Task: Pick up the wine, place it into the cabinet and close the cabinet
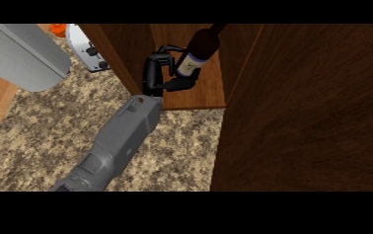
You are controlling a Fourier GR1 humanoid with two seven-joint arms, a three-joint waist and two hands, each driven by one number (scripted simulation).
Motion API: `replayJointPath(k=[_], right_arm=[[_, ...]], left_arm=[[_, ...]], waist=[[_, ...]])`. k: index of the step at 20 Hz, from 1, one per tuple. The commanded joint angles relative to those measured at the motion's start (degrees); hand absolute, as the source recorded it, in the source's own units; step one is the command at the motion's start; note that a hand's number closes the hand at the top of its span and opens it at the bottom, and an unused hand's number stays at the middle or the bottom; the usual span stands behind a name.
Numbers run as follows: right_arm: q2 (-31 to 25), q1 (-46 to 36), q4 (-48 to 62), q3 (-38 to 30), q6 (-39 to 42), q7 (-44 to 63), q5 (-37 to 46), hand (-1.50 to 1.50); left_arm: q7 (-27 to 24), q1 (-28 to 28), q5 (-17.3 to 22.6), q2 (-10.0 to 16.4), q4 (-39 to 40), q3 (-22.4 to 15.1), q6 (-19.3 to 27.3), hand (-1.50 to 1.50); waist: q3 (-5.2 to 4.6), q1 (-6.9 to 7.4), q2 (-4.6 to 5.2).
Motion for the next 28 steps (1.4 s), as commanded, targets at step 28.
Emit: replayJointPath(k=[28], right_arm=[[2.04, -5.14, 0.31, 1.7, -0.32, -0.12, -1.42, -1.5]], left_arm=[[0.5, -14.46, -1.37, 2.04, 23.71, 5.42, 6.95, 1.5]], waist=[[-0.14, -3.15, 1.6]])
